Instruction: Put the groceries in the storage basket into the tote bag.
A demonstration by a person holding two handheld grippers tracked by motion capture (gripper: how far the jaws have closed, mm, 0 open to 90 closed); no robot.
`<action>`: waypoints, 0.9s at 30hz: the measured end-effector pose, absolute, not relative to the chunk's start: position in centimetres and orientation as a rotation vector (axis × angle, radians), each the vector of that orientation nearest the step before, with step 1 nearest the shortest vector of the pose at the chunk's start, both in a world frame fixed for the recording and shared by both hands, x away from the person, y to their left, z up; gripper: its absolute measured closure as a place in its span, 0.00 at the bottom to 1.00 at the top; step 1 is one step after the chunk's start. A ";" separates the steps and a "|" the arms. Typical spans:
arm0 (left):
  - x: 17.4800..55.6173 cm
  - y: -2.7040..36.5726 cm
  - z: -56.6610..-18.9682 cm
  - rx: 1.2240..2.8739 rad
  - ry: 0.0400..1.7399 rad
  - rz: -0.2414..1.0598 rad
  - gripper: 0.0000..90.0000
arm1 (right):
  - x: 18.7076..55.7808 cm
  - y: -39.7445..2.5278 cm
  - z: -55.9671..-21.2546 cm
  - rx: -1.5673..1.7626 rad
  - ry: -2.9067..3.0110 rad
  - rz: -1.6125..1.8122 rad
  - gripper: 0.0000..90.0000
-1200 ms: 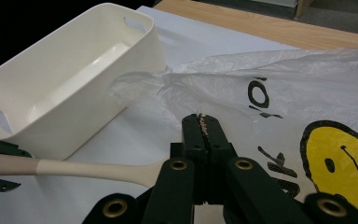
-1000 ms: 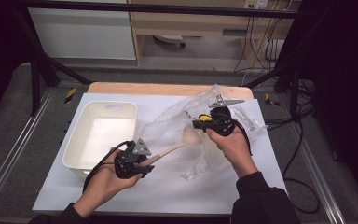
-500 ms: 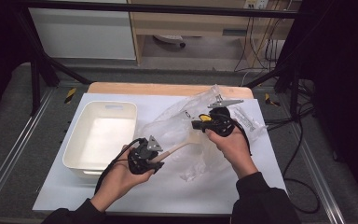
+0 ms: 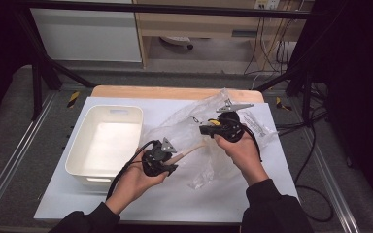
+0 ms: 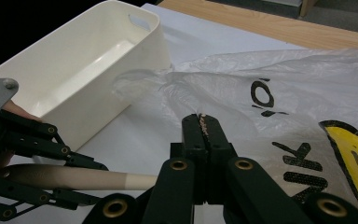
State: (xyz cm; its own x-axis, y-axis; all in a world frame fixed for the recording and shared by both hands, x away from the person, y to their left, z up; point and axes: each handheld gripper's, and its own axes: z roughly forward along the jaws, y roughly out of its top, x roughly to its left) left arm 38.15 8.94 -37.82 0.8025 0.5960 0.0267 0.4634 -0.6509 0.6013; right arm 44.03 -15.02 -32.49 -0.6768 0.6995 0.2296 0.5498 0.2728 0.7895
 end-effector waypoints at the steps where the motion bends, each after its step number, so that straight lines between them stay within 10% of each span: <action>1: 38.2 9.0 -37.8 2.395 0.782 0.293 0.77 | 44.0 -15.0 -32.5 1.177 2.371 1.365 1.00; 27: 39.6 8.5 -37.1 2.375 0.779 0.286 0.77 | 44.1 -15.1 -32.7 1.181 2.373 1.365 1.00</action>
